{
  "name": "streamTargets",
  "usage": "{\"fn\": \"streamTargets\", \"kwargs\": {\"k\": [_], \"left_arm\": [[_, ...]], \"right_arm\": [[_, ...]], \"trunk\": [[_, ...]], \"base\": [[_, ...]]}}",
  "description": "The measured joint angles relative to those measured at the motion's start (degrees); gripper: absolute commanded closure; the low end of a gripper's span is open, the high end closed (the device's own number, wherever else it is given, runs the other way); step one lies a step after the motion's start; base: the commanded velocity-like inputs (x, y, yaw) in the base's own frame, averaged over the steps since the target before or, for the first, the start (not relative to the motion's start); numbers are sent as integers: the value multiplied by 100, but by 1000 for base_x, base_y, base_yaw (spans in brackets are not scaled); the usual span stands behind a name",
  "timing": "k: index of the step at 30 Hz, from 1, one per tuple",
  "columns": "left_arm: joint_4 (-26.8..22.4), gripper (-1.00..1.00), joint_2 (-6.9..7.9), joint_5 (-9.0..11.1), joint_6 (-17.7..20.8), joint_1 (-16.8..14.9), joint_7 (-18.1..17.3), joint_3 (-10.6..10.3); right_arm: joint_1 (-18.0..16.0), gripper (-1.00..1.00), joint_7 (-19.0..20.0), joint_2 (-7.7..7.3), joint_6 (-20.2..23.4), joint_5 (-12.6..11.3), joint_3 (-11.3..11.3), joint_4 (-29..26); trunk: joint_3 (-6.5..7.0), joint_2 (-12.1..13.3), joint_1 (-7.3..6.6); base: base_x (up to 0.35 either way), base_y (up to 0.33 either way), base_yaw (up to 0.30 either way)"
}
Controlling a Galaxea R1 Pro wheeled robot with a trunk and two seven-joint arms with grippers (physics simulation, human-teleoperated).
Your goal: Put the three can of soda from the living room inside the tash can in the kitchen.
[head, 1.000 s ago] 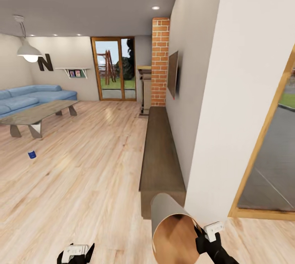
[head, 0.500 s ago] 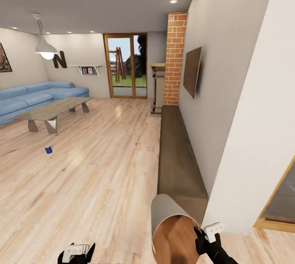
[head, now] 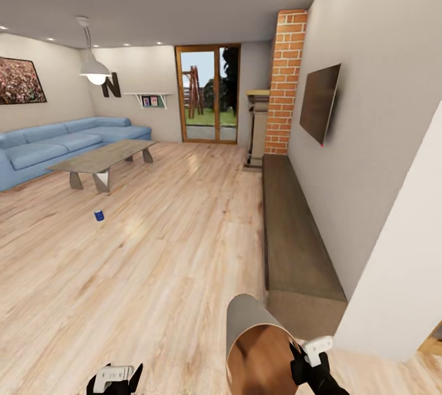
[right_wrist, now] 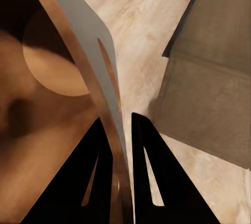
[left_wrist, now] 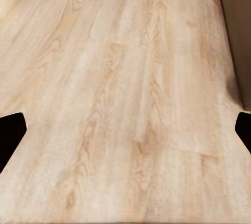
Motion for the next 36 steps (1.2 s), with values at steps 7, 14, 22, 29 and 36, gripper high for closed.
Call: {"fn": "streamTargets", "kwargs": {"k": [7,14,22,29,36], "left_arm": [[13,-100,0,0,3,0,-1,2],[24,-100,0,0,8,0,-13,3],[38,-100,0,0,9,0,-17,6],[53,-100,0,-6,9,0,-20,4],[60,-100,0,-4,9,0,-22,0]], "right_arm": [[-1,100,-26,-5,-18,1,17,6],[0,100,-22,-6,-45,6,10,8],[-1,100,-20,-5,-60,9,10,5],[0,100,-20,-1,-61,8,12,7],[0,100,-22,0,-61,4,18,7]], "trunk": [[-43,0,0],[-52,0,0],[-53,0,0],[-53,0,0],[-53,0,0]], "base": [[5,286,105],[130,286,16],[187,284,2],[217,276,0],[231,261,0]]}}
